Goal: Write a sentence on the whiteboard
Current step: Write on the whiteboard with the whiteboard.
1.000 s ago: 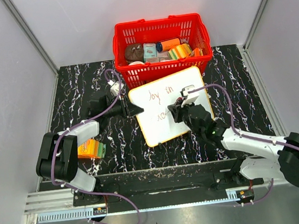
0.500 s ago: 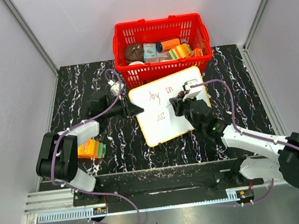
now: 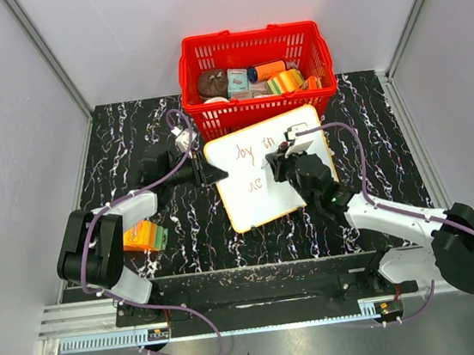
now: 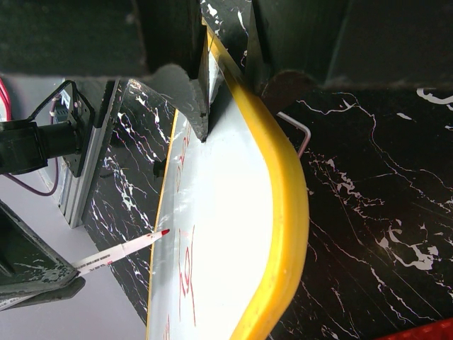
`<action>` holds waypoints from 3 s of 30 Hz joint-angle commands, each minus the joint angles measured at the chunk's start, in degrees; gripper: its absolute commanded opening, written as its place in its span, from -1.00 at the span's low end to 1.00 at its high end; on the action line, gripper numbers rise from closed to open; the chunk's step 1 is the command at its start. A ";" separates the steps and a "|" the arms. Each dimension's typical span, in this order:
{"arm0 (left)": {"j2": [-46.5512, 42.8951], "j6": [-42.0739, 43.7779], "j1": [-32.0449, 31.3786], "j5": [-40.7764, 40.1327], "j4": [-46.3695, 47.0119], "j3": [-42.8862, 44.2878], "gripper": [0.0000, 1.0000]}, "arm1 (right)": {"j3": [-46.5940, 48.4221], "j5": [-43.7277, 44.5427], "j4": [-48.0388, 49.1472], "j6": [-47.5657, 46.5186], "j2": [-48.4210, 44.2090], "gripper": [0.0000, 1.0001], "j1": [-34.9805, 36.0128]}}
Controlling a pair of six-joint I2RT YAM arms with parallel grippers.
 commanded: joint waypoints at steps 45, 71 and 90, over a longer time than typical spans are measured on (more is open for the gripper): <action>1.87 11.30 -1.61 -8.32 -4.19 -0.12 -1.00 | -6.78 -4.84 -2.91 5.64 -3.75 -1.00 -0.52; 1.87 11.30 -1.70 -8.24 -4.19 -0.20 -1.00 | -2.12 -0.44 -0.37 3.10 -2.52 -1.00 -0.52; 1.87 11.39 -1.70 -8.24 -4.19 -0.20 -1.00 | -1.41 2.20 0.16 2.83 -2.08 -1.00 -0.70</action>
